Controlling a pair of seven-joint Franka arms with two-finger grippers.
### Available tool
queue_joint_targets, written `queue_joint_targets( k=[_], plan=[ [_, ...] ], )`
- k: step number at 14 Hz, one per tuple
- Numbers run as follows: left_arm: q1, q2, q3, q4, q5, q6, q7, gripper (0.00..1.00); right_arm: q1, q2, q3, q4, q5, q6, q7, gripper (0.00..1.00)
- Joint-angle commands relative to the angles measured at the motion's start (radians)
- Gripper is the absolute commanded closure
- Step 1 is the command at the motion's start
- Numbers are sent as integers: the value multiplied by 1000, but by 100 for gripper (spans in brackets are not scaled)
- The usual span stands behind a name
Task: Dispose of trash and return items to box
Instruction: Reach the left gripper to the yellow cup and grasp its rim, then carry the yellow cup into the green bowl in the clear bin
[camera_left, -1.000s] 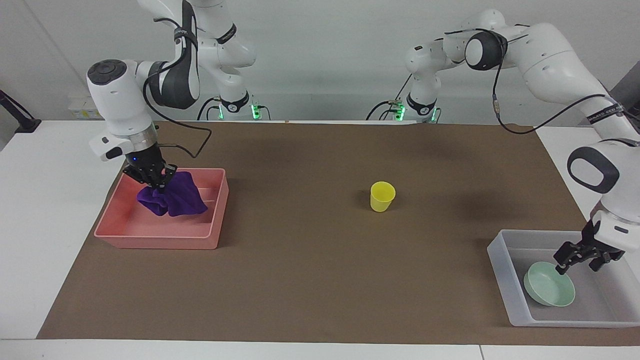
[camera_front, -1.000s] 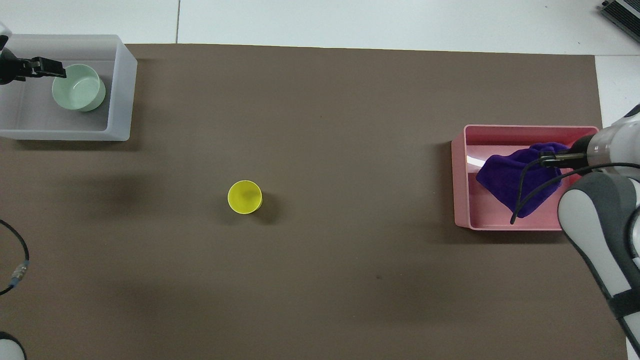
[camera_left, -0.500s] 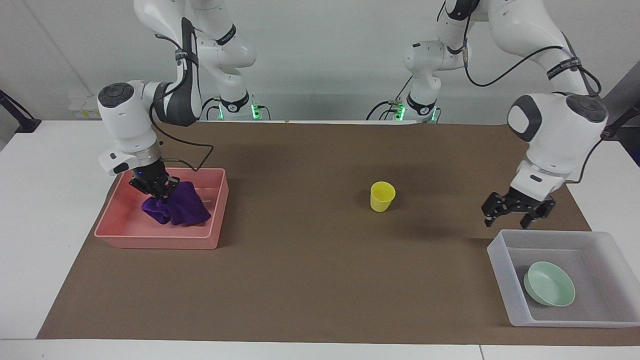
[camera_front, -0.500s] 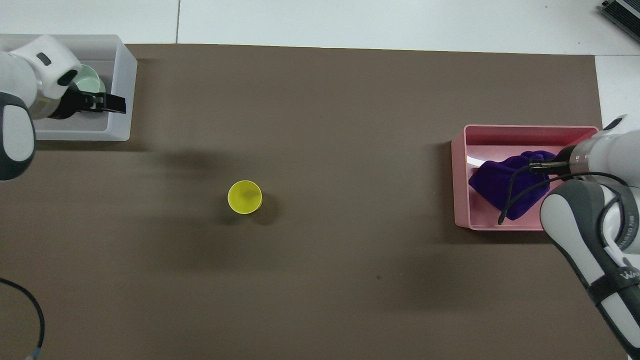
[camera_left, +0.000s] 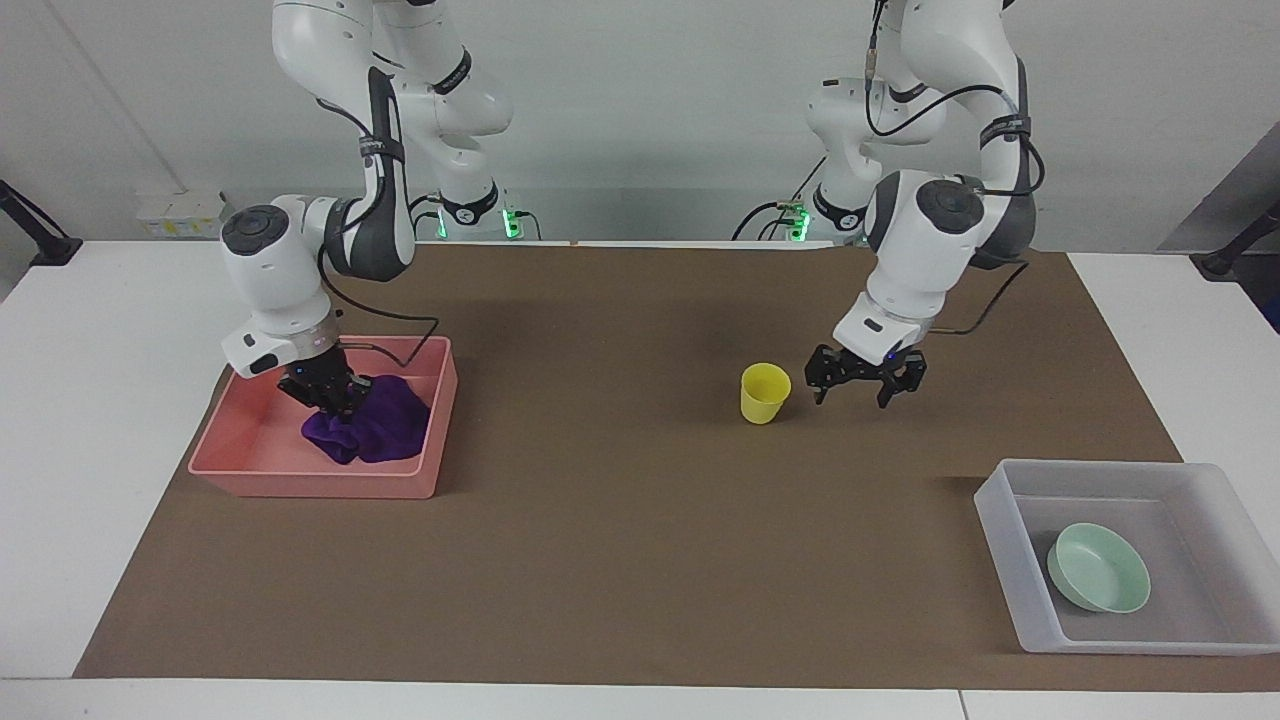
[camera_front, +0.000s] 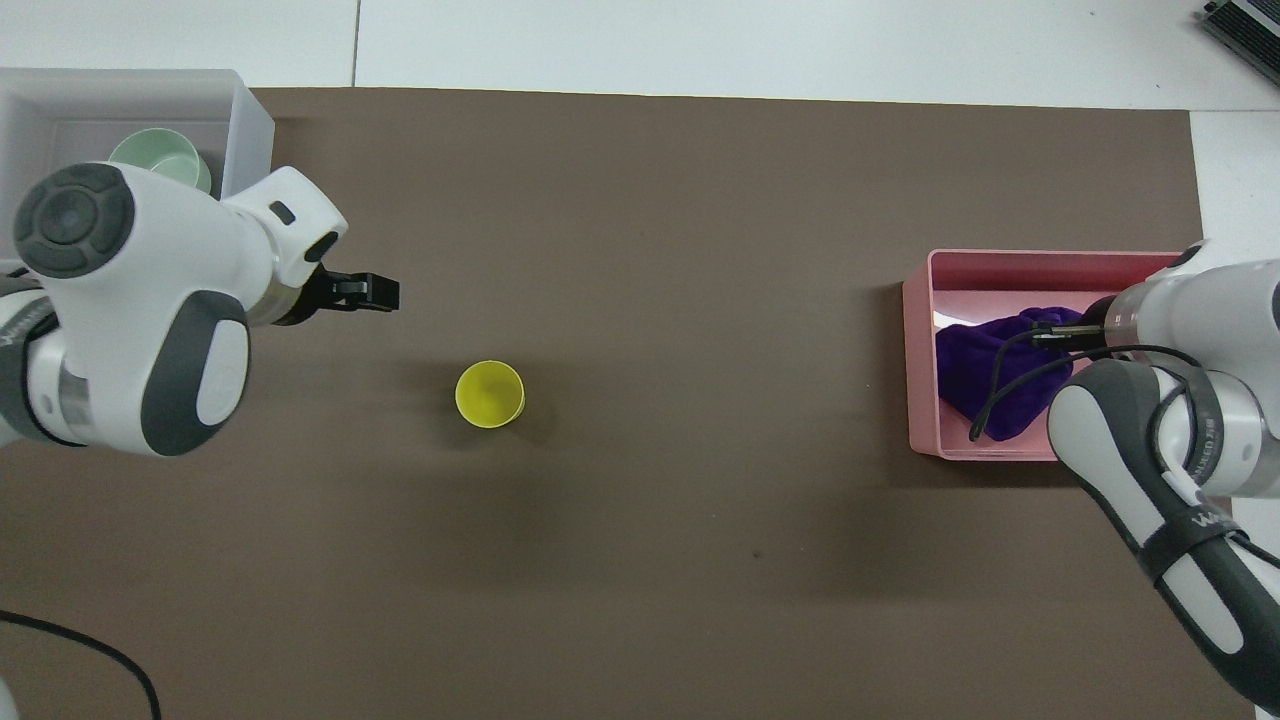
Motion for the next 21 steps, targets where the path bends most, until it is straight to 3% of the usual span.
queue_joint_targets(
  k=[1,2,4,5,7,8,13,15,19,21],
  plan=[
    [-61,-82,19,-180,5,165,-36,0,-6,-14,9,-7,5,22,19,8],
    [-76,-87,19,-213,7,199,-55,0,-6,-15,9,1,5,19,17,0],
    [-98,-90,18,-252,5,233,-76,1,0,-24,13,4,5,15,22,0],
    [-101,-88,18,-264,5,240,-78,14,0,-33,18,6,5,9,22,0],
    [-121,-82,18,-278,5,266,-131,87,6,-49,24,47,5,-60,46,0],
    [-121,-79,18,-278,5,281,-151,100,26,-60,25,85,5,-118,72,0],
    [-112,-72,19,-242,5,258,-153,100,59,-156,29,168,3,-350,128,0],
    [-88,-81,24,-196,5,194,-144,100,59,-161,29,264,8,-507,126,0],
    [72,-64,24,-30,8,99,-31,100,59,-164,29,447,35,-746,126,0],
    [161,-20,22,56,8,97,61,100,56,-187,27,471,35,-783,120,0]
  ],
)
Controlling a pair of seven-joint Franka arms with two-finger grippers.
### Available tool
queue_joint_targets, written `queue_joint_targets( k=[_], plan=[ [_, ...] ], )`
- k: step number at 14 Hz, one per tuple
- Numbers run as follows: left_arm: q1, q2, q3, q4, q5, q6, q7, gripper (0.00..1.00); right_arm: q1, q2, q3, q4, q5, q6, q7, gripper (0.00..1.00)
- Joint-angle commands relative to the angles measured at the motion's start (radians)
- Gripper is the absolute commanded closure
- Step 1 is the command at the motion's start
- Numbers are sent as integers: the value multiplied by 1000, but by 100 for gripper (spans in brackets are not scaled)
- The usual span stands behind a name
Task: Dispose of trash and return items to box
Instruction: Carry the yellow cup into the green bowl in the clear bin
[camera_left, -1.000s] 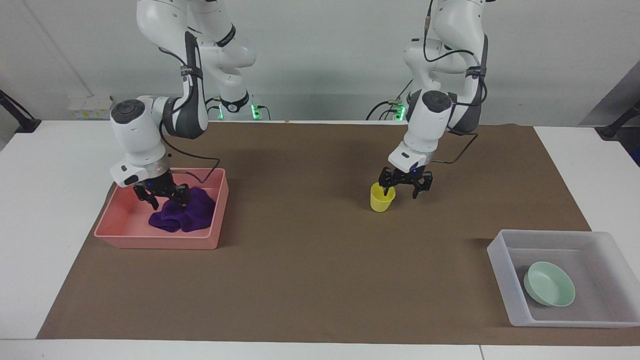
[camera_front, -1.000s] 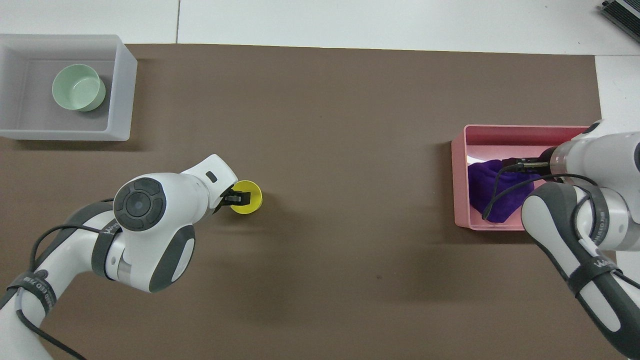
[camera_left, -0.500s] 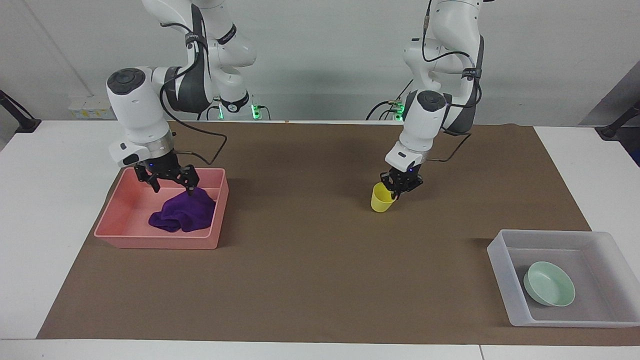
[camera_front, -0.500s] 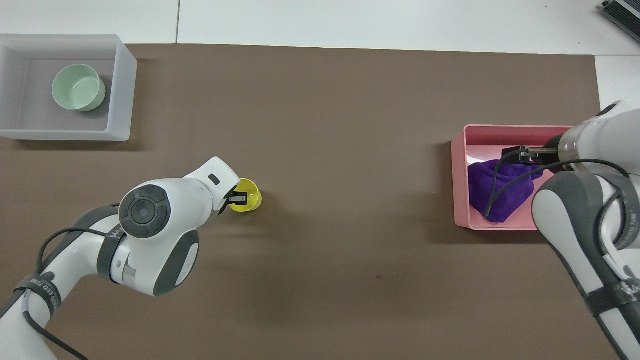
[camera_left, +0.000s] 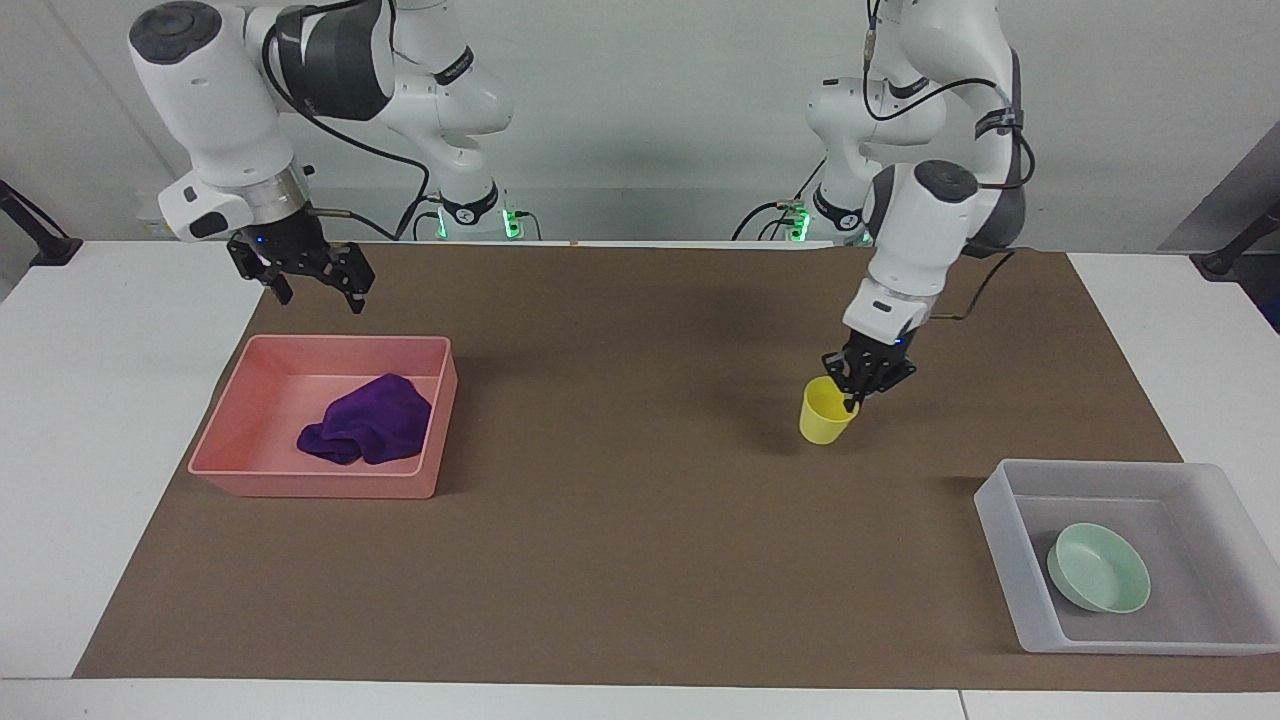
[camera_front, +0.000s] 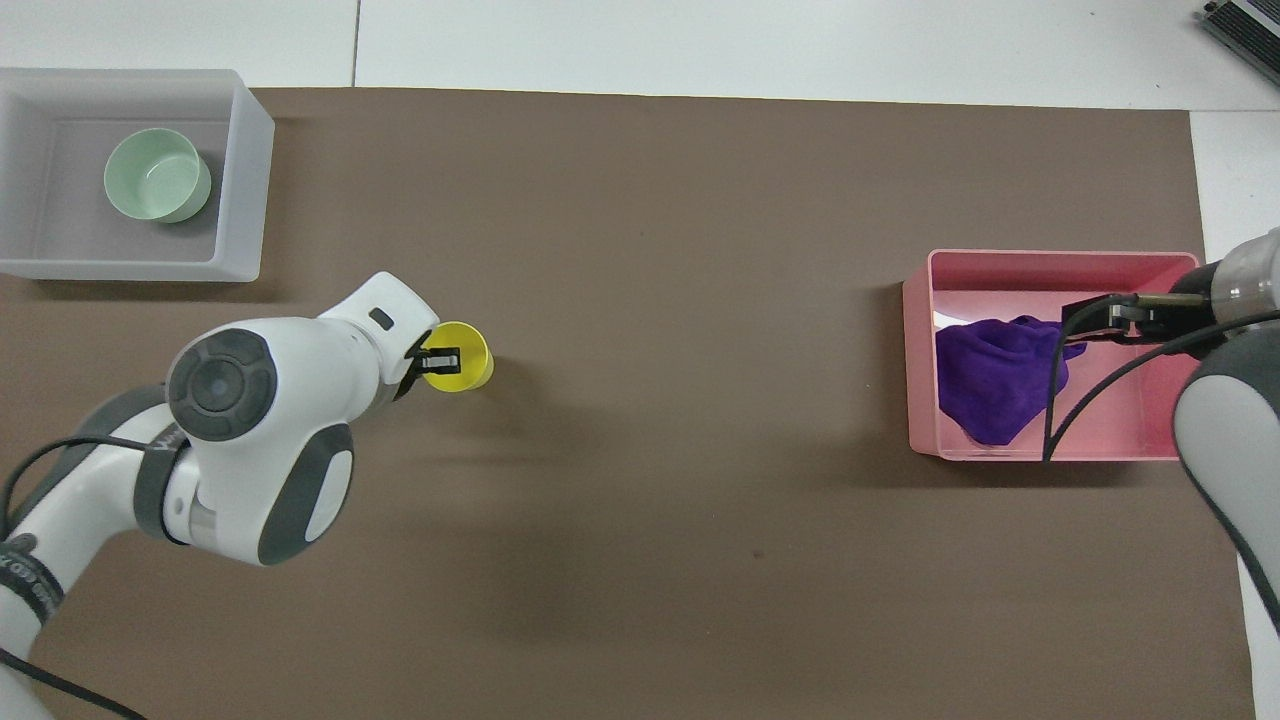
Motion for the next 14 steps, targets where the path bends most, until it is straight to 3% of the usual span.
queue_joint_targets(
  k=[1,6,8,12,14],
  plan=[
    [122,62,-8,135,10,-40,120,100,-12,-27,5,40,18,-65,1,0],
    [290,253,-14,463,13,-182,281,100,-18,-61,7,43,23,-104,-11,0],
    [305,345,-14,590,10,-236,295,100,-20,-53,5,98,44,-157,-11,0],
    [395,566,-28,837,8,-271,386,100,-23,-68,1,72,66,-154,-21,0],
    [434,620,-44,884,11,-262,398,100,-23,-70,-1,69,66,-156,-30,0]
  ],
)
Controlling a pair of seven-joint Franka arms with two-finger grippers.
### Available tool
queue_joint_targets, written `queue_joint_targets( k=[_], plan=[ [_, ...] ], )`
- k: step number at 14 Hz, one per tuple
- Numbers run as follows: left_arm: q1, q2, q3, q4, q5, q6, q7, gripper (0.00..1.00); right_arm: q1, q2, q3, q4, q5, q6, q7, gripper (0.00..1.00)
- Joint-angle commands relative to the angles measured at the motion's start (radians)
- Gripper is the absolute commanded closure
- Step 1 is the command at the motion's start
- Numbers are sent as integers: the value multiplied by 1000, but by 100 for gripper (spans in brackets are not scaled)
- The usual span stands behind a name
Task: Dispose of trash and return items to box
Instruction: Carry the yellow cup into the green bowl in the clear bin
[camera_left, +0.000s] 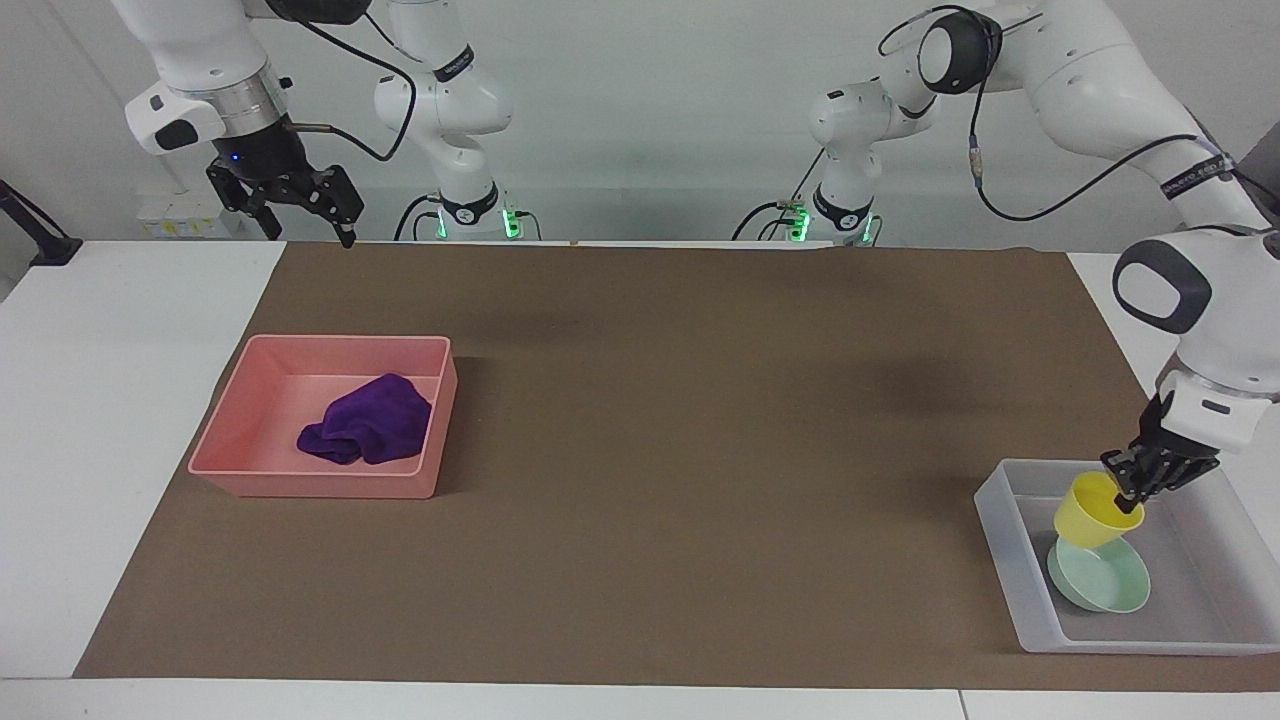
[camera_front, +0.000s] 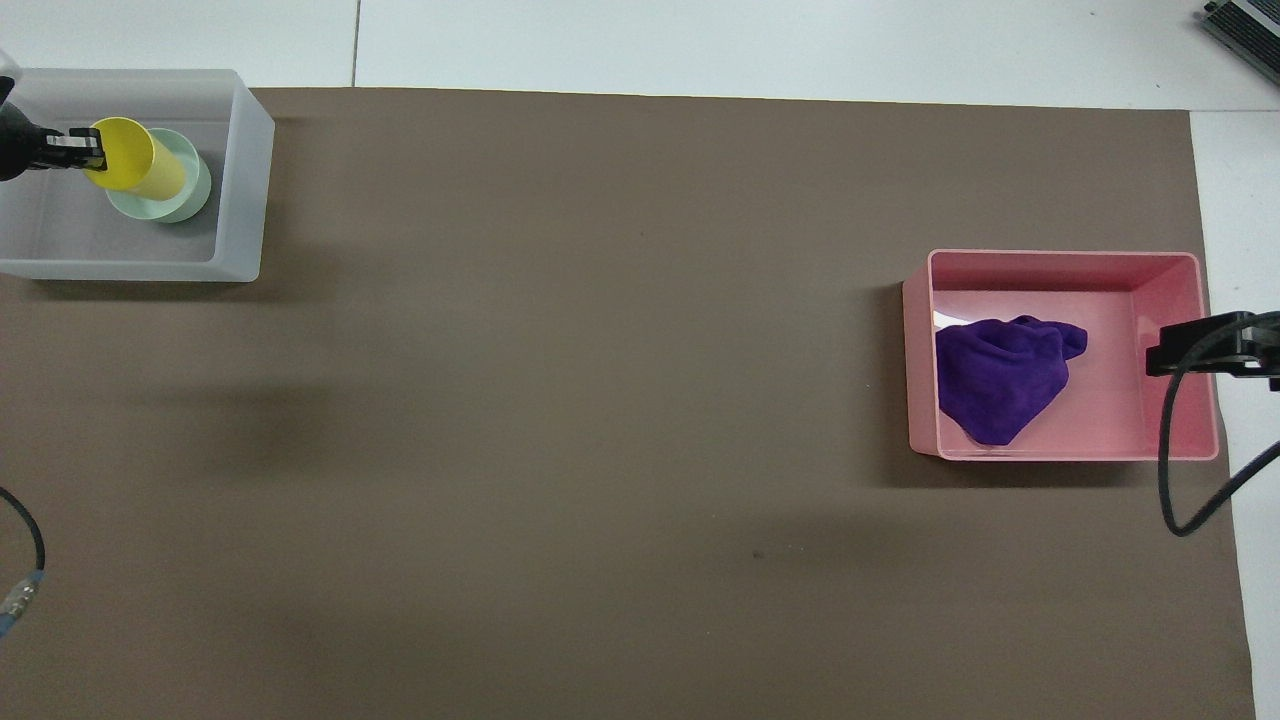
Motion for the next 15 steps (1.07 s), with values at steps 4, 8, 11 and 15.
queue_joint_targets(
  k=[4,8,11,15],
  plan=[
    [49,133,-30,112,8,11,36,100,-19,-9,3,-4,29,-14,-28,0],
    [51,107,-27,-1,8,123,39,100,-16,-9,4,-5,29,-10,-28,0],
    [42,91,-27,-17,14,94,37,50,-17,-10,3,-8,29,-10,-30,0],
    [34,50,-30,9,17,27,52,0,-19,-10,3,-11,29,-10,-30,0]
  ],
)
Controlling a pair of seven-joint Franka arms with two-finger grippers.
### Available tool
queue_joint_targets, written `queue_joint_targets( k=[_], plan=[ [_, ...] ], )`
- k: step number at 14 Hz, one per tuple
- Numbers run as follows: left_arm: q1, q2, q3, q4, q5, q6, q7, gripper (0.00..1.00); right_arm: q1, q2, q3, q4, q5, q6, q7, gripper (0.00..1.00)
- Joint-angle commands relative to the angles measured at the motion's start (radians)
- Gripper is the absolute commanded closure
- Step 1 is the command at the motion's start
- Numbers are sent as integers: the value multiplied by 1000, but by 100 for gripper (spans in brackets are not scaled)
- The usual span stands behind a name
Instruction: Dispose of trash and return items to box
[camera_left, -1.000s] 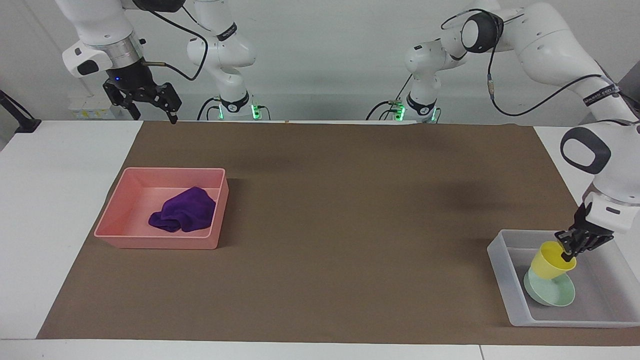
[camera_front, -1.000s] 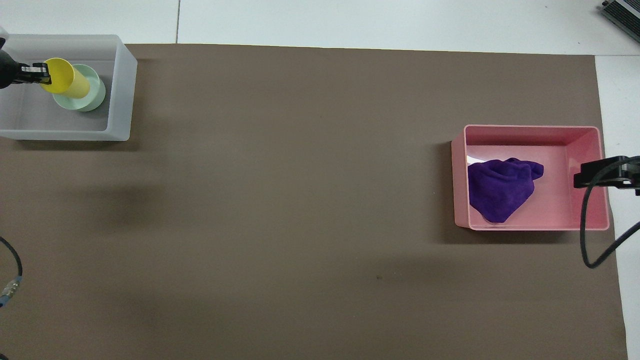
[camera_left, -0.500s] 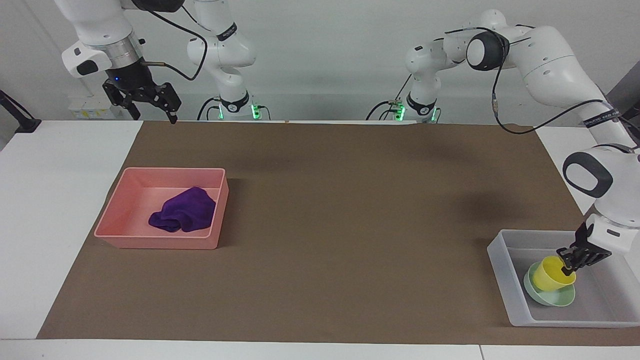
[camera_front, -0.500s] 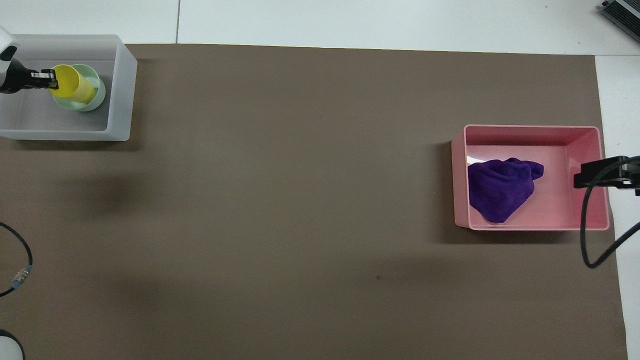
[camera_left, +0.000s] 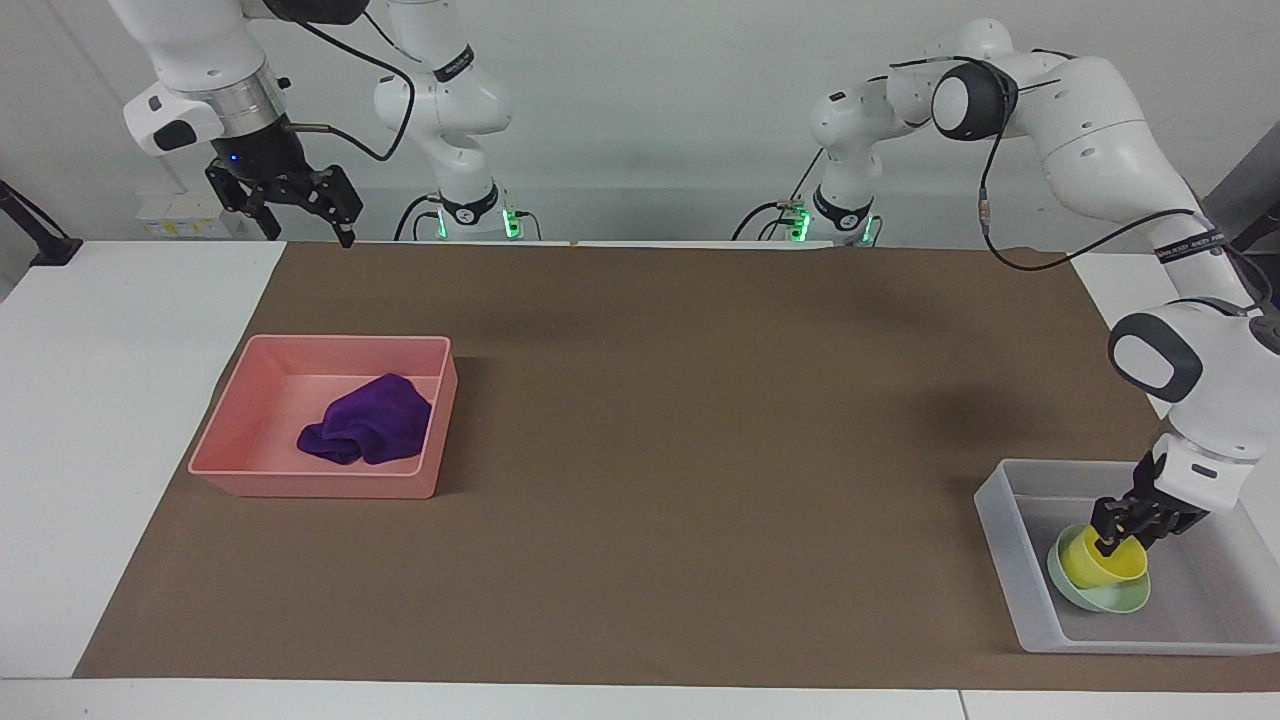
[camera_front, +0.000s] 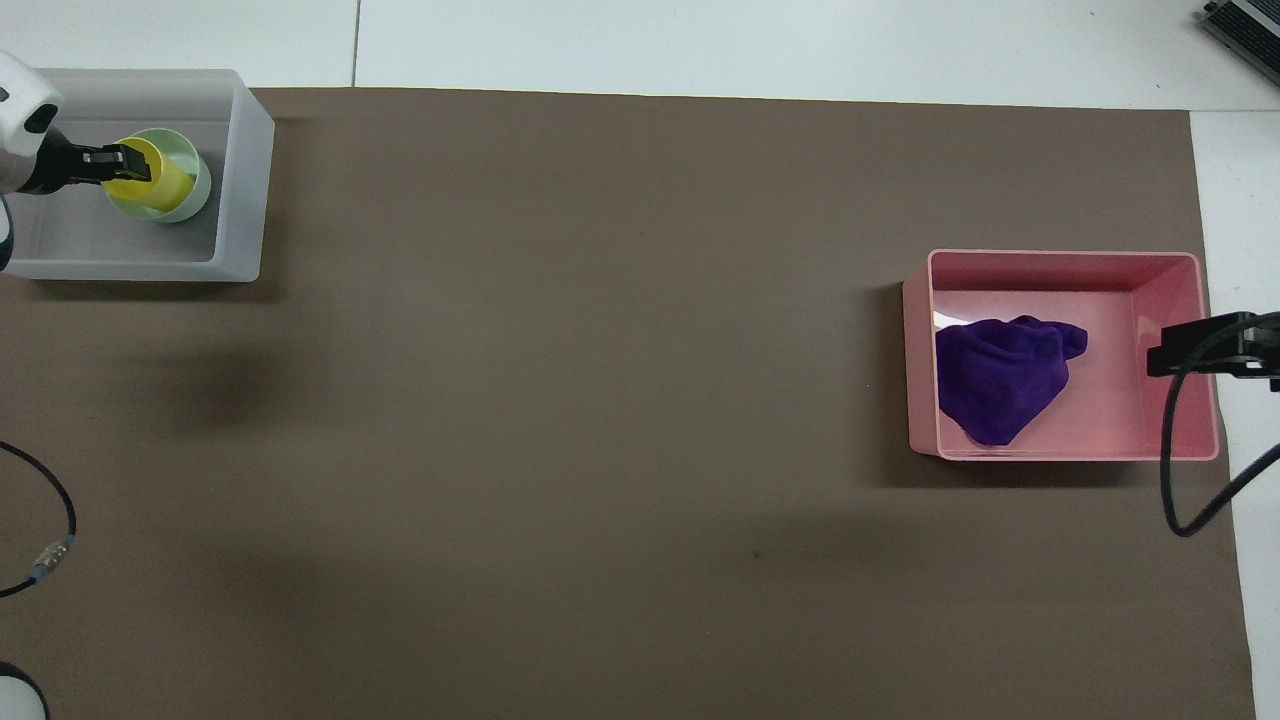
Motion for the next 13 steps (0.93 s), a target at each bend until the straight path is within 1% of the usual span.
queue_joint_targets(
  k=[1,2,3,6,7,8,9,10,11,13],
  plan=[
    [-12,-93,-1,-29,15,-65,18,0,-16,-12,3,-12,25,-9,-28,0],
    [-30,-146,1,-70,15,-82,16,0,-17,-13,3,-12,25,-9,-28,0],
    [-38,-211,1,-133,15,-80,15,0,-16,-13,3,-12,25,-9,-28,0],
    [-82,-425,-1,-364,14,-82,7,0,-16,-13,3,-12,25,-9,-28,0],
    [-120,-479,-1,-424,14,-85,-7,0,-16,-12,3,-12,24,-4,-28,0],
    [-152,-528,1,-479,14,-85,-43,0,-6,-9,3,-10,7,26,-25,0],
    [-173,-571,-1,-518,14,-86,-86,0,-6,6,3,7,-7,40,-26,0],
    [-200,-605,-1,-529,14,-117,-103,0,-6,8,5,7,-20,49,-25,0],
    [-217,-624,1,-512,14,-187,-104,0,-6,7,5,5,-19,48,-16,0],
    [-240,-653,-1,-468,15,-288,-104,0,-6,3,6,-2,-16,57,-14,0]
  ],
)
